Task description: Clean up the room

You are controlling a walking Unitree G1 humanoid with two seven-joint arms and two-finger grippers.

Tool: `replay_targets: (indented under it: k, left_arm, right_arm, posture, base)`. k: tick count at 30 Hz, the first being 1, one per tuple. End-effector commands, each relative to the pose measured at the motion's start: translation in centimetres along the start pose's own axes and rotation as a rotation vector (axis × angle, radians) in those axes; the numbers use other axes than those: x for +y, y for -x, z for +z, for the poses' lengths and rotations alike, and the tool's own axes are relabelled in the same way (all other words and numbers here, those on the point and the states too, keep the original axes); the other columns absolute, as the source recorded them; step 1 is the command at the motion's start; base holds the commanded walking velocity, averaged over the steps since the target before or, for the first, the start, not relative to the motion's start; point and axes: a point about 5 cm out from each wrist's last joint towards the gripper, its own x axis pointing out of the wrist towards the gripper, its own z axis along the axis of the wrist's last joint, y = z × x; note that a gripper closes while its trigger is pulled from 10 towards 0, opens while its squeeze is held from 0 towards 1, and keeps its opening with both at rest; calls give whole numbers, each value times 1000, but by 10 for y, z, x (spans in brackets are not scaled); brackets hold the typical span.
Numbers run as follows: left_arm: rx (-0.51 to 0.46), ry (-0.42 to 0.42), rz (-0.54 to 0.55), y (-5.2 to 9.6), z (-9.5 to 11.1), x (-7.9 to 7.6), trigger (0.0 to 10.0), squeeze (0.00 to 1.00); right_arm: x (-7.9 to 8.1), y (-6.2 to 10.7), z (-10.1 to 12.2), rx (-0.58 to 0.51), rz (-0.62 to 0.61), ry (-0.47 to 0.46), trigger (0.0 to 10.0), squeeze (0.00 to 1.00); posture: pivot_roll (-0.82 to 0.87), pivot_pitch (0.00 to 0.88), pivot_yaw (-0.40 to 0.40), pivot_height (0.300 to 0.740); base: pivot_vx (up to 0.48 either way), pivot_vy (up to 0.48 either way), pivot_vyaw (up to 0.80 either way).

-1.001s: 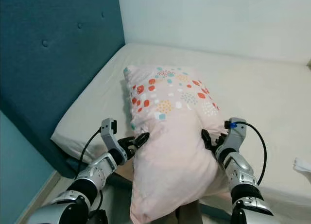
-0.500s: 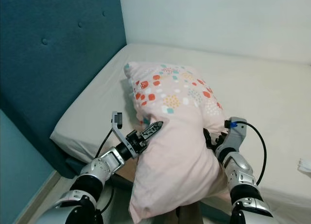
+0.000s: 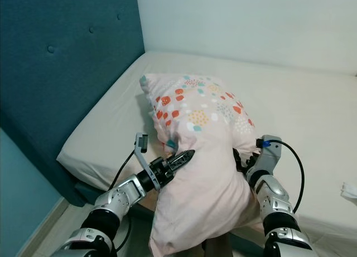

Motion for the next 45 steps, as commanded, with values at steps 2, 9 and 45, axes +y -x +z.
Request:
replay_targets:
  k: [2, 9, 45]
  left_arm:
    - [43, -1, -21, -15, -16, -15, 10000, 0]
    - [51, -29, 6, -17, -16, -14, 10000, 0]
    - [-366, -517, 560, 25, 166, 17, 0, 0]
  right_arm:
    - [14, -1, -15, 70, 52, 12, 10000, 0]
    - [17, -2, -15, 69, 66, 14, 10000, 0]
    - [116, -3, -43, 83, 425, 63, 10000, 0]
  posture:
    - [-68, 0, -16, 390]
    - [-67, 0, -16, 375]
    - [-62, 0, -12, 371]
  base:
    - [0, 0, 0]
    - [0, 0, 0]
    - [0, 0, 0]
